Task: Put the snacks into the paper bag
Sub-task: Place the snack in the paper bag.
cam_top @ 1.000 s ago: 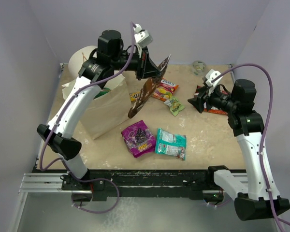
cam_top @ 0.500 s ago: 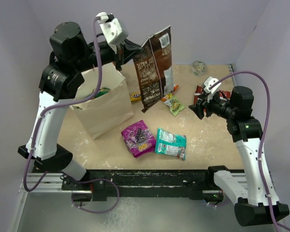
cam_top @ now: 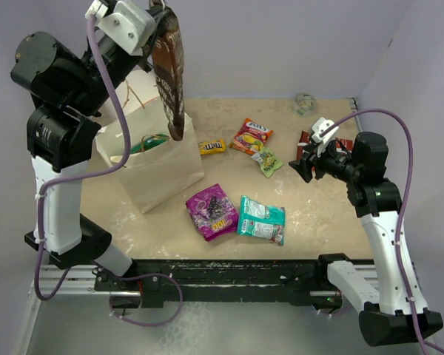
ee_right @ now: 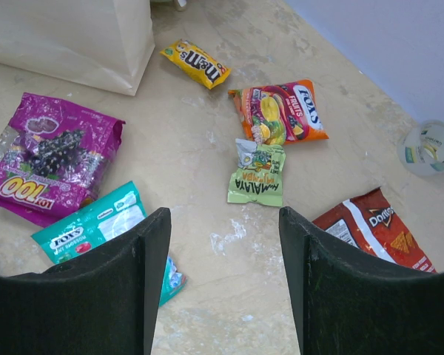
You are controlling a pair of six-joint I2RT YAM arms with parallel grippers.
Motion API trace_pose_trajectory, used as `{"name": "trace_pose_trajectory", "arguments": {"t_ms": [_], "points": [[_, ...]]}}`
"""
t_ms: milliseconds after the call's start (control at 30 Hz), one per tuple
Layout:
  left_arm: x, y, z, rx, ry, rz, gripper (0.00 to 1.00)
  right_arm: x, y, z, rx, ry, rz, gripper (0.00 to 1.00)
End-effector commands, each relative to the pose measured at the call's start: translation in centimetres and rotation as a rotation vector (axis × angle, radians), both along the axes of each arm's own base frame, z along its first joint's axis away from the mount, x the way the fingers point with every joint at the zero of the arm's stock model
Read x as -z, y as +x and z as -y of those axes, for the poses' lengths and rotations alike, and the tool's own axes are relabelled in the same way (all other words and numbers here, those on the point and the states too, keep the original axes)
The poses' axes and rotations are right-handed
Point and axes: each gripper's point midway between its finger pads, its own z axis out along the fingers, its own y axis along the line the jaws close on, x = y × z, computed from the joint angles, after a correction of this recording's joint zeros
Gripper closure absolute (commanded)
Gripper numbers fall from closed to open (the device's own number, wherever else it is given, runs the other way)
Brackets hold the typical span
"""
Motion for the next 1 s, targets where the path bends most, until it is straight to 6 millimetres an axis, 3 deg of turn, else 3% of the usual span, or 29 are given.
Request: {"name": "trace_pose_trajectory", "arguments": {"t_ms": [0,433,967], "points": [[-4.8,-0.5,-3.8,-0.199,-0.023,0.219,1.0,-0.1,0.1,-0.1,-0.01,-0.005,0.024,0.37],[-4.4,1.9,-8.0,-0.524,0.11,0.278,1.0,0.4,0.1,-0.3,-0.019,0.001,0.019,0.37],[-0.9,3.4,-12.8,-0.834,0.182,0.174,1.0,0.9,0.2,-0.4,-0.025,0.009,0.008,0.38]]}}
